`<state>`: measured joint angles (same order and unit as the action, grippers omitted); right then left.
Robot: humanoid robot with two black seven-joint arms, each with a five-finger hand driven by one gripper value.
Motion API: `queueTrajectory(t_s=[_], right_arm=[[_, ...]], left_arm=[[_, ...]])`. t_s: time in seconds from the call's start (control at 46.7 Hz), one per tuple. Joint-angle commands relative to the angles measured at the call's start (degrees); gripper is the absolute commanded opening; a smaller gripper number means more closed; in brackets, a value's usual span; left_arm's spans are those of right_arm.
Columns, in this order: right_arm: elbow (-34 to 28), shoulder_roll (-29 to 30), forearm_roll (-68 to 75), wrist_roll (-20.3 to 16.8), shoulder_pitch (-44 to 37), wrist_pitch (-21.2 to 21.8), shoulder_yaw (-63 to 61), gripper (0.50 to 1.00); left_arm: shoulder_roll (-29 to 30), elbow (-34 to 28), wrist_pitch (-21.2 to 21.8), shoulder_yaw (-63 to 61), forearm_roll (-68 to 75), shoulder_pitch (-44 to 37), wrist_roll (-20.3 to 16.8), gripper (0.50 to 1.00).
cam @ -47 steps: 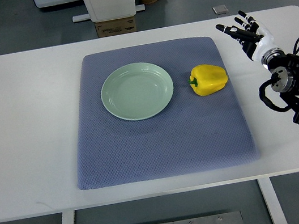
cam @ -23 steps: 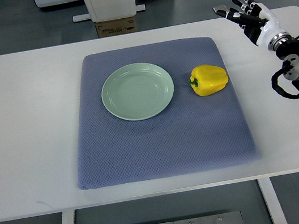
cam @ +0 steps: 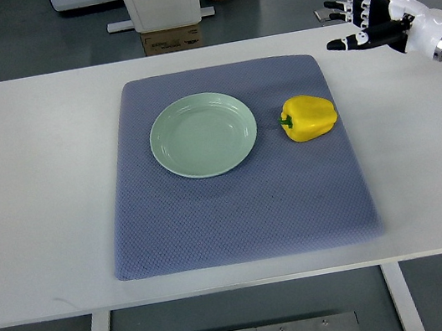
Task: Place yellow pepper on plate with right hand
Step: 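Reach the open right hand toward the yellow pepper beside the plate, then close the right hand fingers around the yellow pepper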
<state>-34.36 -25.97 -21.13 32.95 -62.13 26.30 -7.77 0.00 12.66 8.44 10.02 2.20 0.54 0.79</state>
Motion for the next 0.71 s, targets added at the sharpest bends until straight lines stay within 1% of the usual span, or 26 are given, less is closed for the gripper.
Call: queueTrajectory(t_s=[0.0, 0.15, 0.235, 0.3, 0.343, 0.428, 0.492, 0.557, 0.685], right_arm=[[-2.11, -1.10, -3.56, 2.05, -0.01, -0.11, 3.10, 1.000], [-2.46, -1.10, -8.57, 2.05, -0.54, -0.64, 8.91, 1.000], [-2.46, -1.10, -10.86, 2.05, -1.15, -1.69, 10.40, 1.000], [-2.38, -0.66, -12.88, 2.05, -1.59, -4.32, 11.63, 1.000], [-2.38, -0.49, -14.37, 2.05, -1.77, -7.30, 13.21, 0.998], [-2.38, 0.39, -16.31, 2.05, -2.73, -14.77, 17.95, 0.998], [-2.46, 1.70, -16.31, 2.05, -3.96, -18.47, 22.00, 0.998], [-2.46, 3.29, -16.31, 2.05, -4.93, -20.41, 24.55, 0.998], [-2.46, 3.99, -16.31, 2.05, -5.19, -20.94, 25.61, 0.998]], left_arm=[[0.00, -0.01, 0.00, 0.00, 0.00, 0.07, 0.01, 1.000], [0.00, -0.01, 0.00, 0.00, 0.00, -0.01, 0.01, 1.000], [0.00, -0.01, 0.00, 0.00, 0.00, -0.01, 0.01, 1.000], [0.00, -0.01, 0.00, 0.00, 0.00, 0.07, 0.01, 1.000], [0.00, -0.01, 0.00, 0.00, 0.00, -0.01, 0.01, 1.000], [0.00, -0.01, 0.00, 0.00, 0.00, -0.01, 0.01, 1.000], [0.00, -0.01, 0.00, 0.00, 0.00, -0.01, 0.01, 1.000], [0.00, -0.01, 0.00, 0.00, 0.00, -0.01, 0.01, 1.000], [0.00, -0.01, 0.00, 0.00, 0.00, 0.08, 0.01, 1.000]])
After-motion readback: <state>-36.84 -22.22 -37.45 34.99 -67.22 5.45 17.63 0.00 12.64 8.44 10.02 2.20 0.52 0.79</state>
